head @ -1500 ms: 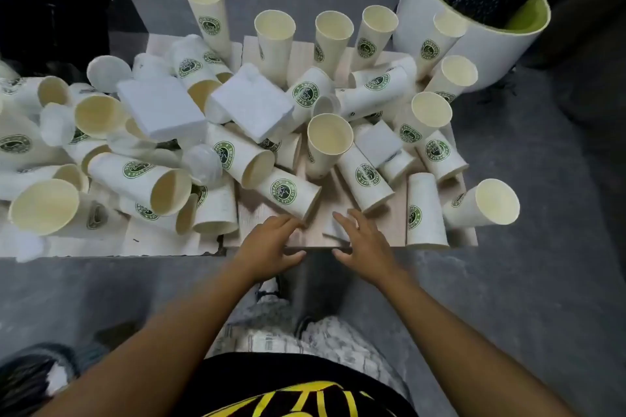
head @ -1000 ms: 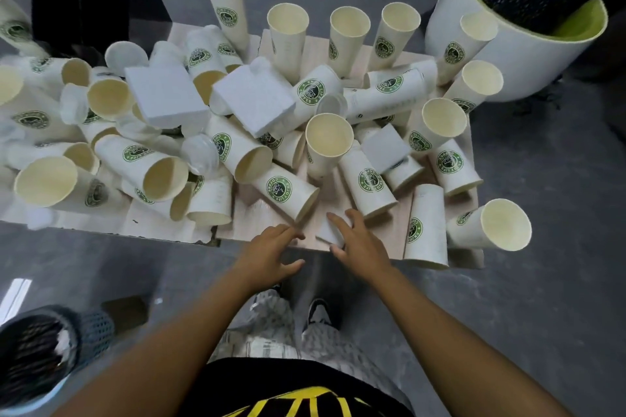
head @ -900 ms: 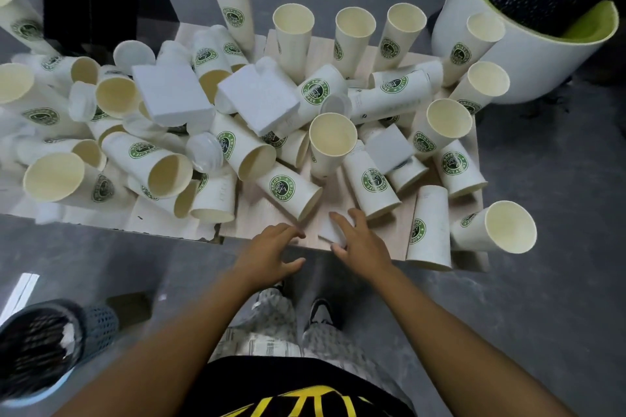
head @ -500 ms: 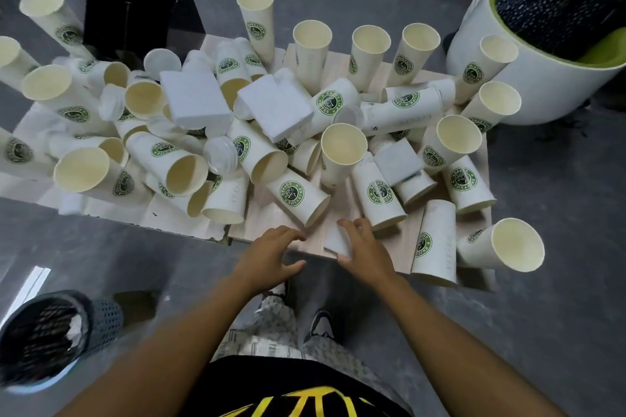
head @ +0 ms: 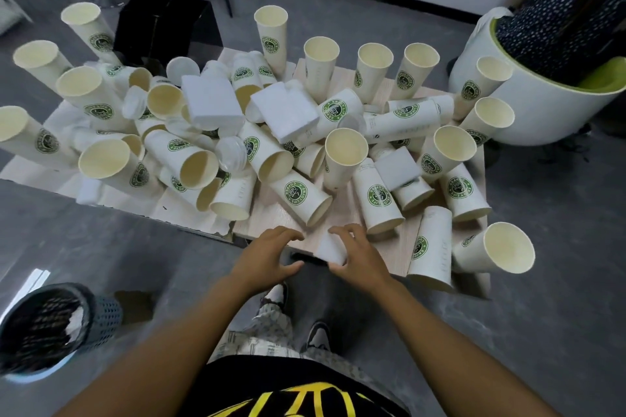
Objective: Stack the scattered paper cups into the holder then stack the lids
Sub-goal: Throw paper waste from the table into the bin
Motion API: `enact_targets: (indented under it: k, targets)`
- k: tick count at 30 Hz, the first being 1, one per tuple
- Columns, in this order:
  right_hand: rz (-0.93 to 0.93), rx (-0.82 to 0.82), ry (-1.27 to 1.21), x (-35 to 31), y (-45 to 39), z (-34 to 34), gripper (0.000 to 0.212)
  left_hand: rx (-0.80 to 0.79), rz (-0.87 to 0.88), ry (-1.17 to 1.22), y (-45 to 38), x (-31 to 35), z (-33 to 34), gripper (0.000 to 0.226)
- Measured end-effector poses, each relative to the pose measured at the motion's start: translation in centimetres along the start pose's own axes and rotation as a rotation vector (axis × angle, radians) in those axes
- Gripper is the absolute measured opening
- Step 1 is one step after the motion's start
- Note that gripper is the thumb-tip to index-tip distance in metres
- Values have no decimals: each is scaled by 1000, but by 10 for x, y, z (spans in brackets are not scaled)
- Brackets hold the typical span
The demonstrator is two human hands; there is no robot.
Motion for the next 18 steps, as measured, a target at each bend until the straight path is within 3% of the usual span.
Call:
enact_targets:
  k: [9,18]
  targets:
    - [-206,-12,-25,-51,9,-1,69,147,-57,42,49,3,-19,46]
    - [-454,-92,-47,-150,-4,25,70,373,-217,71,133,-30,-67,52]
Point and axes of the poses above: each hand's wrist, its own y-axis away from the middle knuckle, its own z-axis out of the palm, x = y × z, the point moved 5 cm from there along -y, towards the middle knuckle, and after that the axes turned 6 degrees about y, right-handed, at the moved point
